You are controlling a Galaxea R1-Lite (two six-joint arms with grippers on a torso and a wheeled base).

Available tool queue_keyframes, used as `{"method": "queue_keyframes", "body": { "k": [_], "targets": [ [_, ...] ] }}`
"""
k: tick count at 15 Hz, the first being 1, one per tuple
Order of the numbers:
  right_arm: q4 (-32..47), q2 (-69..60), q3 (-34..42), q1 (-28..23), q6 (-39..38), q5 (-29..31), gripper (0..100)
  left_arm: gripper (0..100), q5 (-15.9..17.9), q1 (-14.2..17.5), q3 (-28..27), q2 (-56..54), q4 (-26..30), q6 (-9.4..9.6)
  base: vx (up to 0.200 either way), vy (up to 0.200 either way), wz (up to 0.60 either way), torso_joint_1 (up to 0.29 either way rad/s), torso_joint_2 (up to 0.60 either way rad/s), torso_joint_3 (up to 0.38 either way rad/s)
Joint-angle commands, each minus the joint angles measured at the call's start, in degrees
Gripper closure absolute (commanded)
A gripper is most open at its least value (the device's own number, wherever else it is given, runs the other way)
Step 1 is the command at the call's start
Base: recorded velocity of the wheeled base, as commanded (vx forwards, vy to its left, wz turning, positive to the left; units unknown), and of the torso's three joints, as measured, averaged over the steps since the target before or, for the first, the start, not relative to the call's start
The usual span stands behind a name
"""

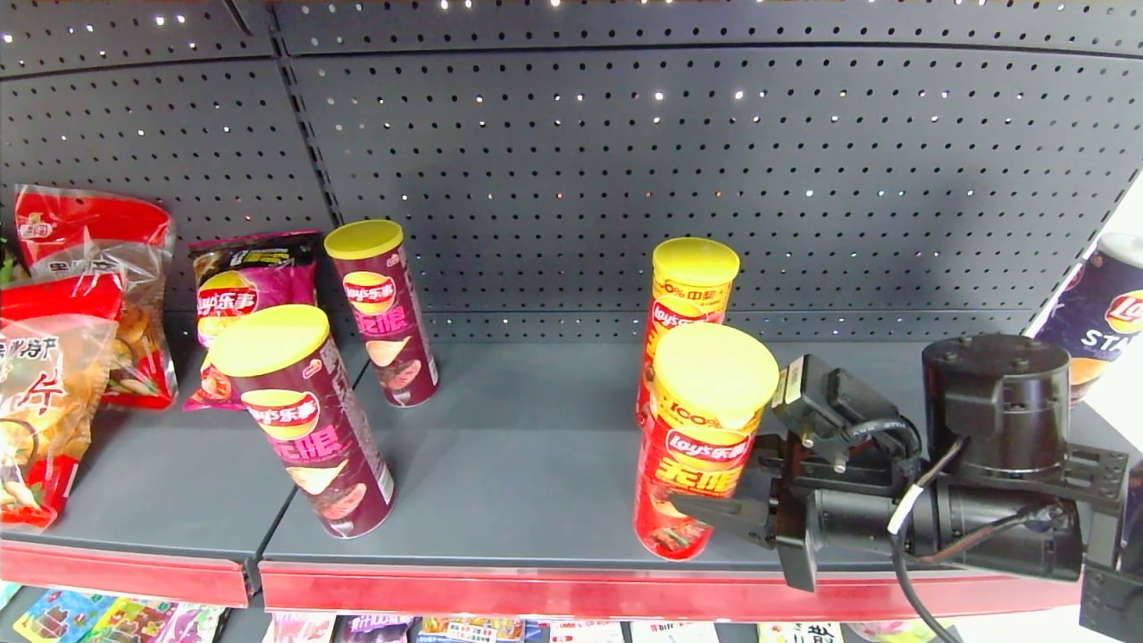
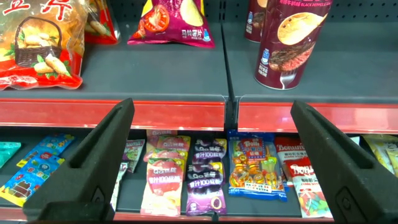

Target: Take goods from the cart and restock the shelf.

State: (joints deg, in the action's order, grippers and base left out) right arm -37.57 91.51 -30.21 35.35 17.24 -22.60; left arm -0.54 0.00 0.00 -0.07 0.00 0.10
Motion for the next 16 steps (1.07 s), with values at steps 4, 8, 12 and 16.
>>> {"method": "queue_keyframes", "body": {
  "k": [4, 8, 12, 16],
  "targets": [
    [0.1, -0.5, 0.1, 0.2, -0.4, -0.1, 100, 0, -0.1, 0.0, 0.0, 0.1, 0.0, -0.01, 0.0, 0.0, 0.0, 0.0, 0.0, 0.0],
    [0.2, -0.9, 0.8, 0.2, -0.5, -0.8, 100, 0, 0.0, 0.0, 0.0, 0.1, 0.0, -0.01, 0.0, 0.0, 0.0, 0.0, 0.0, 0.0],
    [0.2, -0.8, 1.5, 0.7, -0.5, -0.5, 100, 0, 0.0, 0.0, 0.0, 0.1, 0.0, -0.01, 0.0, 0.0, 0.0, 0.0, 0.0, 0.0],
    [0.2, -0.2, 1.4, 1.2, -0.5, -0.3, 100, 0, 0.0, 0.0, 0.0, 0.1, 0.0, -0.01, 0.0, 0.0, 0.0, 0.0, 0.0, 0.0]
  ]
}}
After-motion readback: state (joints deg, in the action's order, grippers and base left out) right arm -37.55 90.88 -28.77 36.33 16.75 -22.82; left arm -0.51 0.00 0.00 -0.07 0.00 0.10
